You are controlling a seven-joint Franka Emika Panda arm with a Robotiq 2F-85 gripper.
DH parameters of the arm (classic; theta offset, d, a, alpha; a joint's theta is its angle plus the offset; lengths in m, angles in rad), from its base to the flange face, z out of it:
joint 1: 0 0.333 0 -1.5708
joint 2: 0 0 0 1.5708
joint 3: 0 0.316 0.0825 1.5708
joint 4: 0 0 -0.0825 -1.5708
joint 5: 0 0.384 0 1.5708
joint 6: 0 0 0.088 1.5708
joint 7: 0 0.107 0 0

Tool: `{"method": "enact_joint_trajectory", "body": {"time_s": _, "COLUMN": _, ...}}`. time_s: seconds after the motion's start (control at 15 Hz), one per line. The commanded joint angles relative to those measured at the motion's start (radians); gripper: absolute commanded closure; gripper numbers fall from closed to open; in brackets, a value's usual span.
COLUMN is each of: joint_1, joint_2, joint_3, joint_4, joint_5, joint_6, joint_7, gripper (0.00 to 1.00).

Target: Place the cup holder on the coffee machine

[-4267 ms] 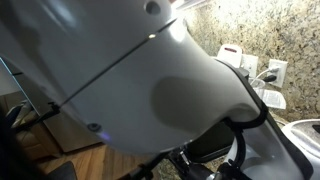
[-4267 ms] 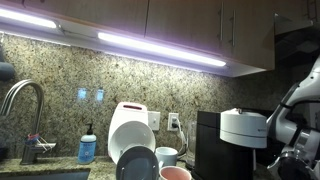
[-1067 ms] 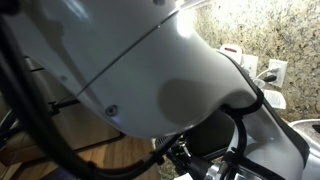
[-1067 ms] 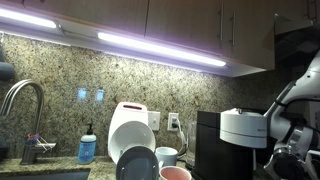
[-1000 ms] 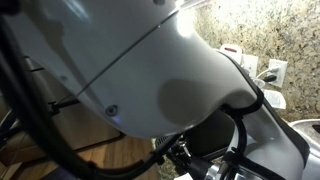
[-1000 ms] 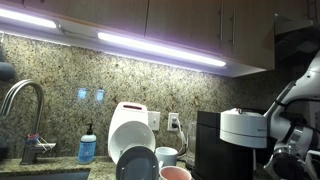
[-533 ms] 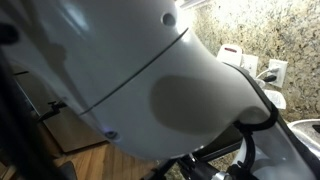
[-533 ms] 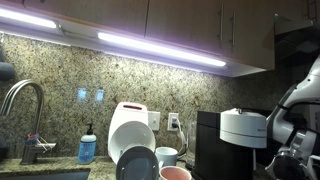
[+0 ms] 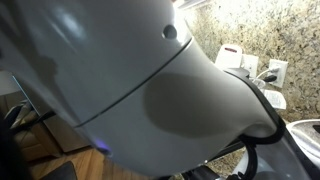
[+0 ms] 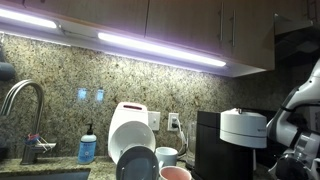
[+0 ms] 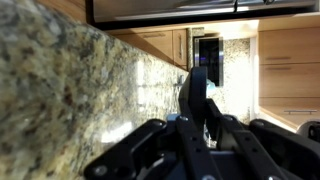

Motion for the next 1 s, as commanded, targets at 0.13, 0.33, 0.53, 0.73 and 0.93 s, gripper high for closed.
{"method": "enact_joint_trajectory", "body": {"time_s": 0.13, "joint_1": -0.004, "joint_2": -0.016, "joint_3": -0.001, "joint_4": -0.034, "joint_5": 0.108, "joint_6": 0.005, "joint_7": -0.072, "gripper": 0.95}}
{"method": "enact_joint_trajectory", "body": {"time_s": 0.33, "joint_1": 0.015, "joint_2": -0.015, "joint_3": -0.013, "joint_4": -0.04, "joint_5": 0.1, "joint_6": 0.007, "joint_7": -0.075, "gripper": 0.53}}
{"method": "enact_joint_trajectory", "body": {"time_s": 0.53, "joint_1": 0.022, "joint_2": -0.017, "joint_3": -0.022, "joint_4": -0.031, "joint_5": 0.12, "joint_6": 0.006, "joint_7": -0.067, "gripper": 0.33}}
{"method": "enact_joint_trajectory", "body": {"time_s": 0.73, "joint_1": 0.024, "joint_2": -0.011, "joint_3": -0.025, "joint_4": -0.017, "joint_5": 0.126, "joint_6": -0.002, "joint_7": -0.059, "gripper": 0.09}}
{"method": "enact_joint_trajectory", "body": {"time_s": 0.93, "joint_1": 0.033, "joint_2": -0.021, "joint_3": -0.037, "joint_4": -0.016, "joint_5": 0.111, "joint_6": 0.007, "joint_7": -0.057, "gripper": 0.0}}
